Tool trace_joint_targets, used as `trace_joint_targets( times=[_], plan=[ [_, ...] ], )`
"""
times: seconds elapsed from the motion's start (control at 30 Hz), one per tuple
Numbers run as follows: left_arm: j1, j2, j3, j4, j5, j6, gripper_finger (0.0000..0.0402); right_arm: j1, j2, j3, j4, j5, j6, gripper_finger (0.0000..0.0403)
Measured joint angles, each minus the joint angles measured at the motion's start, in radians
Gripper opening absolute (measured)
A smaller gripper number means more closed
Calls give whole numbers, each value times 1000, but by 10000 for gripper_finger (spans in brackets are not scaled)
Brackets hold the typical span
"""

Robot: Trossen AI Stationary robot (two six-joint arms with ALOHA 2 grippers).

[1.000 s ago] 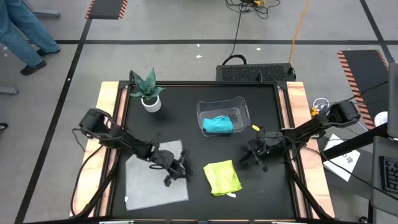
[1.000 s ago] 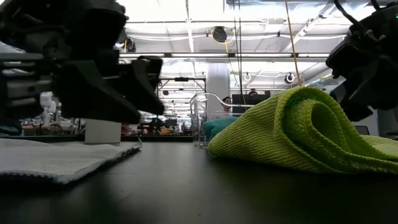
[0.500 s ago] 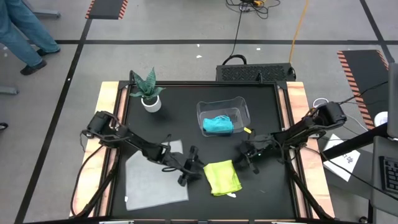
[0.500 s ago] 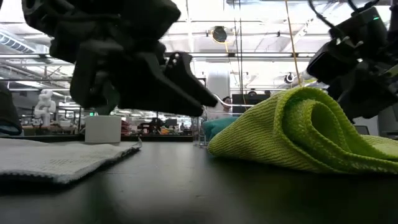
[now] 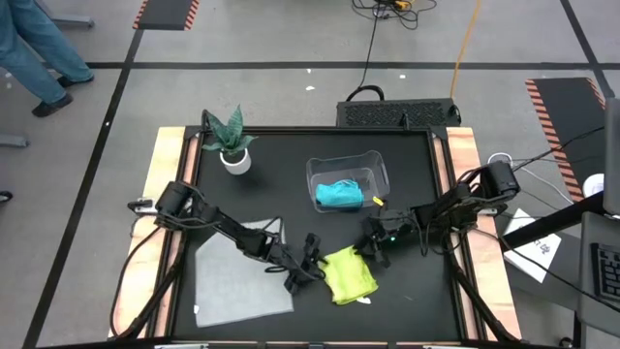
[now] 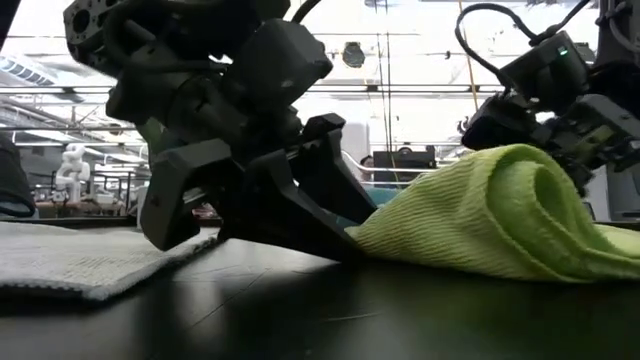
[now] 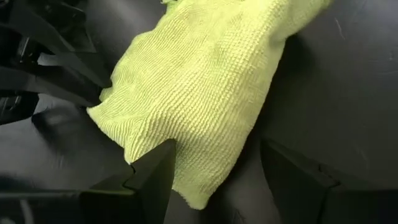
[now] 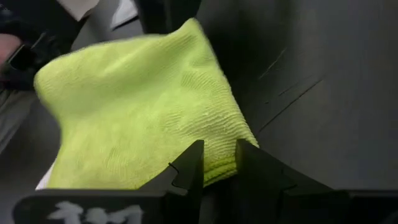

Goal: Fold microfiber towels
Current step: Fold the green towel

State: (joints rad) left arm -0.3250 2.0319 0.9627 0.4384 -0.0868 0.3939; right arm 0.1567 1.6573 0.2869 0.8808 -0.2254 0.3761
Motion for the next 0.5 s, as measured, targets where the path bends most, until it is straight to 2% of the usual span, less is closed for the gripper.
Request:
trace_joint_targets(
  times=[0.13, 0.4, 0.5],
  plan=[
    [11, -26, 1, -103, -55, 17, 192, -16, 2, 0, -22, 50, 25, 86],
    [71, -48, 1, -253, -79, 31, 32, -24, -12, 0, -95, 80, 62, 86],
    [90, -58, -1, -267, -88, 65, 9, -8, -11, 0, -91, 90, 79, 86]
  ],
)
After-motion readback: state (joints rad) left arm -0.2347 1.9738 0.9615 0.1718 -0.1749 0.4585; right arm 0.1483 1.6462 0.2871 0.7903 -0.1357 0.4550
